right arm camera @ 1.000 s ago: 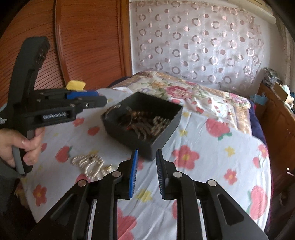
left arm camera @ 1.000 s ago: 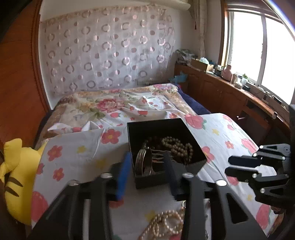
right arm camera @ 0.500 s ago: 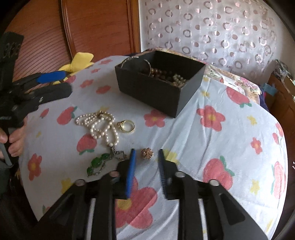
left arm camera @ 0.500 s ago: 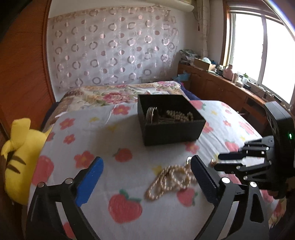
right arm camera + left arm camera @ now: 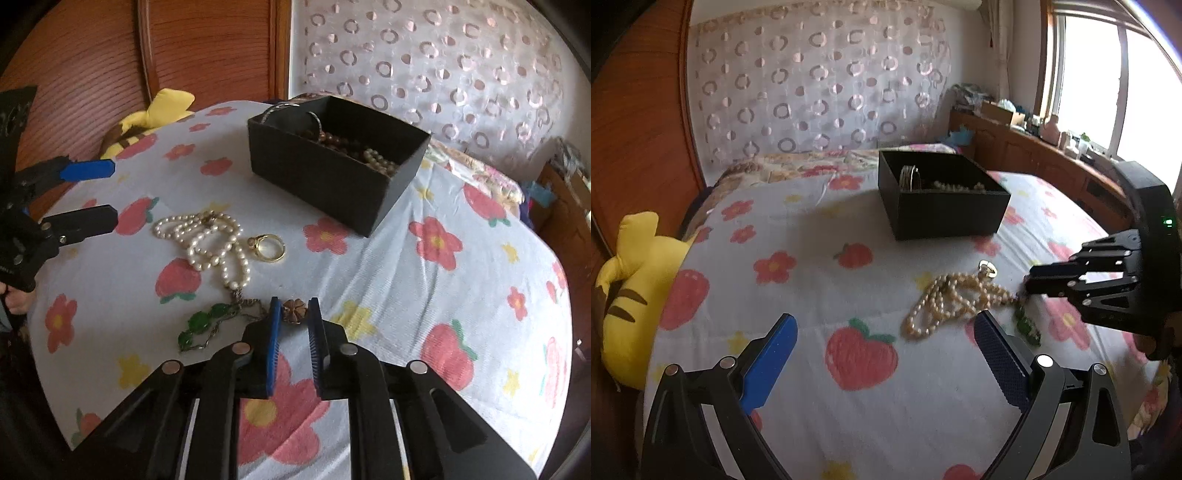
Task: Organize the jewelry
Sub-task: 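Grasp the brown flower stud with the right tool while the left grasps the second pearl necklace, then lift the stud with the right tool while the left carries the pearl necklace over the box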
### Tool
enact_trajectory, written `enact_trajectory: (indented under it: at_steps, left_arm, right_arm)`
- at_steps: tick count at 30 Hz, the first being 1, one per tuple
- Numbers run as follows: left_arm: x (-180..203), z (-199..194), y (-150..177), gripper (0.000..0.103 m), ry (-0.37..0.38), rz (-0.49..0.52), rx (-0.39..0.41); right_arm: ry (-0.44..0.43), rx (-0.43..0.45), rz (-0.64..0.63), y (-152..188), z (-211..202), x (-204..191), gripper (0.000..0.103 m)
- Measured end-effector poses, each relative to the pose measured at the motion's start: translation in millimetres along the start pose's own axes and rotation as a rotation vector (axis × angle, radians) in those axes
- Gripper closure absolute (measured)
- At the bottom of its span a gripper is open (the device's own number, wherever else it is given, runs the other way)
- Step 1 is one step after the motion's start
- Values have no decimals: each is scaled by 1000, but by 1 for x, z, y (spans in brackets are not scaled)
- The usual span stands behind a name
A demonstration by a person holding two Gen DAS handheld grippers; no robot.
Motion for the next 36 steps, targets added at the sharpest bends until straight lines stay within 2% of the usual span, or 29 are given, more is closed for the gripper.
enact_trajectory:
  at_steps: [5,7,9,10,12,14,18,29,32,36]
  left_arm:
    - [6,1,4,11,16,22,-14]
    - [11,2,4,21,31,34,-21]
    - [14,6,4,41,58,36,-44]
    - [15,8,5,46,67,36,-55]
    - [16,14,4,66,74,34,-76]
    - [16,20,4,75,77,32,-93]
    - [19,30,1,81,77,38,-116]
    - [16,45,2,81,30,78,-150]
    - [20,45,1,99,46,94,-150]
    - [27,39,2,99,52,122,-133]
  right_arm:
    - [1,27,19,8,-12,-2,87]
    - [0,46,37,12,-20,-2,87]
    - [-1,63,55,18,-29,-3,87]
    - [-2,68,60,21,-32,-3,87]
    - [-2,75,70,27,-37,-6,87]
    - [-2,80,73,33,-42,-9,87]
    - [0,88,79,41,-44,-14,87]
    - [-7,114,111,44,-45,-13,87]
    - [-7,114,110,43,-44,-14,87]
    - [-10,116,113,43,-44,-14,87]
Point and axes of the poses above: each gripper's, at about its wrist camera, not at the fingertips, and z roughly the way its jaws point, x to its right, y to its underside, the point moved 10 cm from there along z, roughly the way its jaws point, and after that the axes turned 1 degree about x, right-handed, at the moved point
